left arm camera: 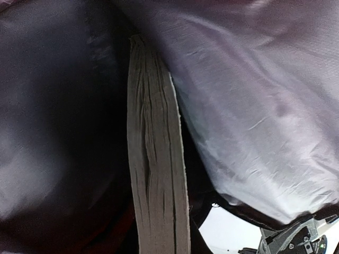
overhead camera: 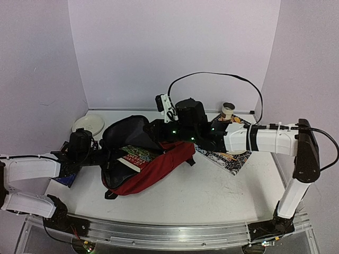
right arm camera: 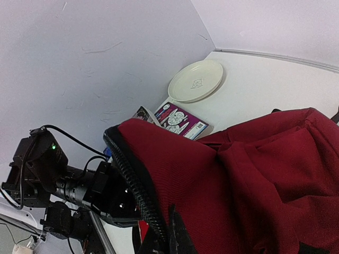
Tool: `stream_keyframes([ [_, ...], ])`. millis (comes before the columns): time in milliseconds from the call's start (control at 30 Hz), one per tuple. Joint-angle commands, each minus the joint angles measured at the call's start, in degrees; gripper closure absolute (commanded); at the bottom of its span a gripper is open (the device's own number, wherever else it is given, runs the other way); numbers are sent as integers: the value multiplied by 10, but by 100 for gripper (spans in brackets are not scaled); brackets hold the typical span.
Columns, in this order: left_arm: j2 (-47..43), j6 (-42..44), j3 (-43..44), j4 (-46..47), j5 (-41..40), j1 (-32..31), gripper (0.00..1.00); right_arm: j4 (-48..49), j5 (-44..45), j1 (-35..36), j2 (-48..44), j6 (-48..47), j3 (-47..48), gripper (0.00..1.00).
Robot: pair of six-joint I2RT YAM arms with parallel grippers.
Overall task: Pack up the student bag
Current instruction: Place the book in the largest pocket of the bag.
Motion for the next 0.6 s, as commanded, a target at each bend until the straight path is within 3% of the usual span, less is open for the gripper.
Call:
stream_keyframes([
  [0, -1, 43, 29, 131, -35, 0, 100, 77, -14, 6, -58, 15, -9, 100],
  [567, 172, 137, 79, 220, -30, -1, 100, 89, -32, 11, -68, 32, -49, 100],
])
